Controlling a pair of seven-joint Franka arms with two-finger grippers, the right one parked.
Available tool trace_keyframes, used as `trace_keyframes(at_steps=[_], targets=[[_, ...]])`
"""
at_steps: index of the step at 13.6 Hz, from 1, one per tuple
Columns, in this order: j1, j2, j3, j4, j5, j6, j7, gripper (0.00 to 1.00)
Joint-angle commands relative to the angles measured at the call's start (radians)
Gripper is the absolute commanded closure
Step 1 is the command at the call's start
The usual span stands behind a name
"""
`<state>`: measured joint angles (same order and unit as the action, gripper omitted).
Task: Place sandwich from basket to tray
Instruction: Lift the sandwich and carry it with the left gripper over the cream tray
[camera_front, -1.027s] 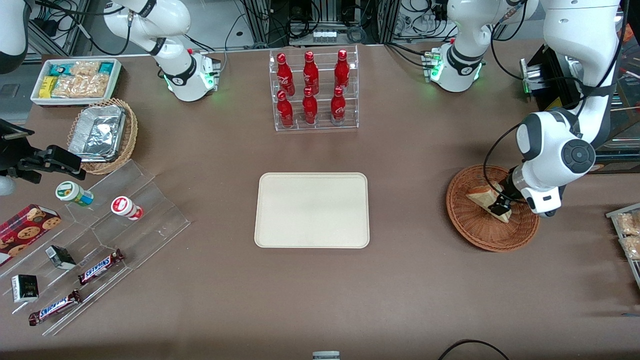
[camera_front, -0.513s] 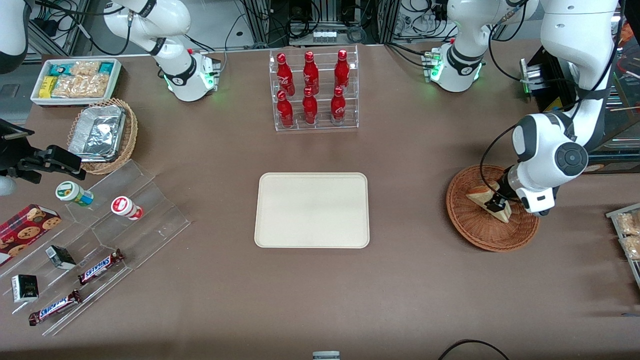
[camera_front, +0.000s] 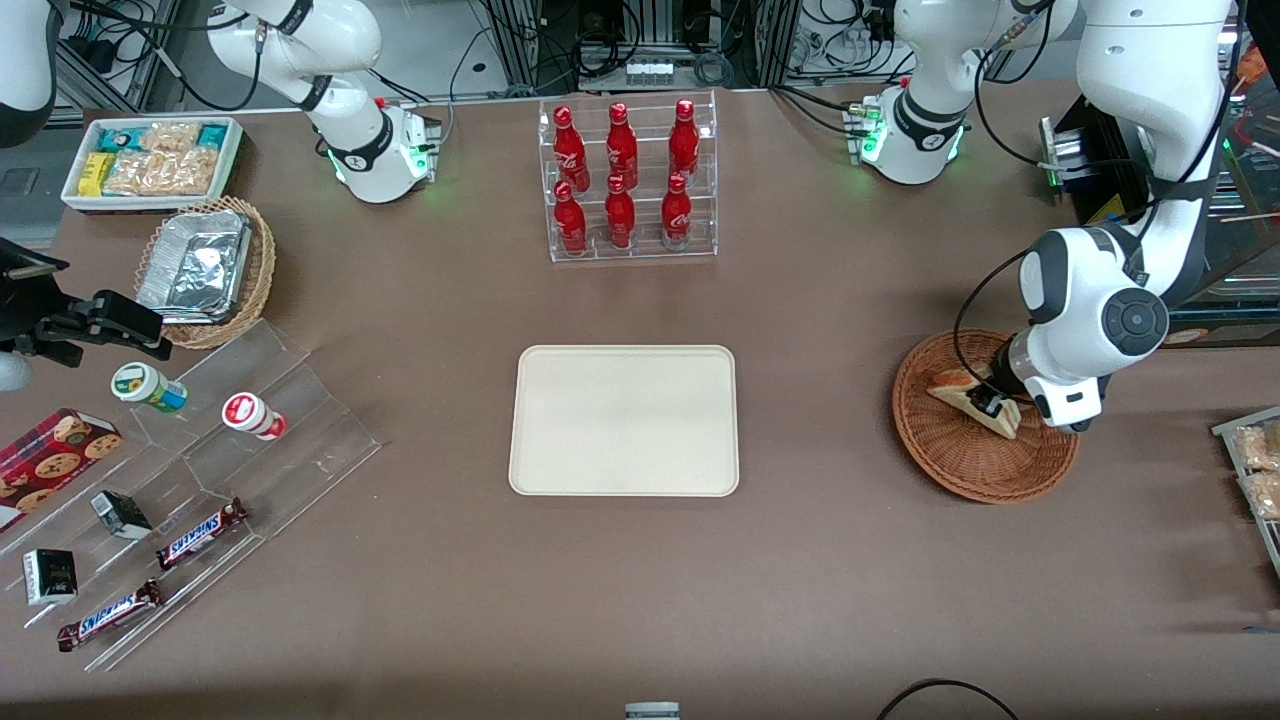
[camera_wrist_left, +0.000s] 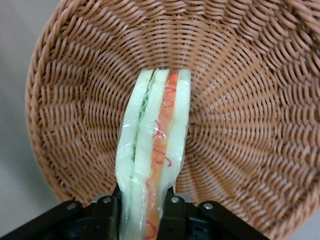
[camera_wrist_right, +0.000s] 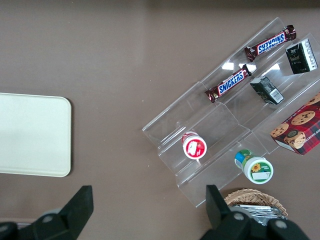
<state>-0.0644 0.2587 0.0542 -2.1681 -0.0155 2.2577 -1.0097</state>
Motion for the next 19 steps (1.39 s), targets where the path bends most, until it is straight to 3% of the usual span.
trace_keyframes(at_steps=[1,4,7,14,19], targets=[[-0.028,-0.058,0.003,0.065,0.048,-0.154,-0.004,0.86],[-0.093,-0.067,0.001,0.189,0.103,-0.346,0.010,0.86],[-0.181,-0.065,0.001,0.283,0.103,-0.428,0.017,0.86],[-0.431,-0.016,0.000,0.402,0.095,-0.422,0.014,0.86],[-0.604,0.149,0.000,0.562,0.088,-0.329,0.002,0.86]])
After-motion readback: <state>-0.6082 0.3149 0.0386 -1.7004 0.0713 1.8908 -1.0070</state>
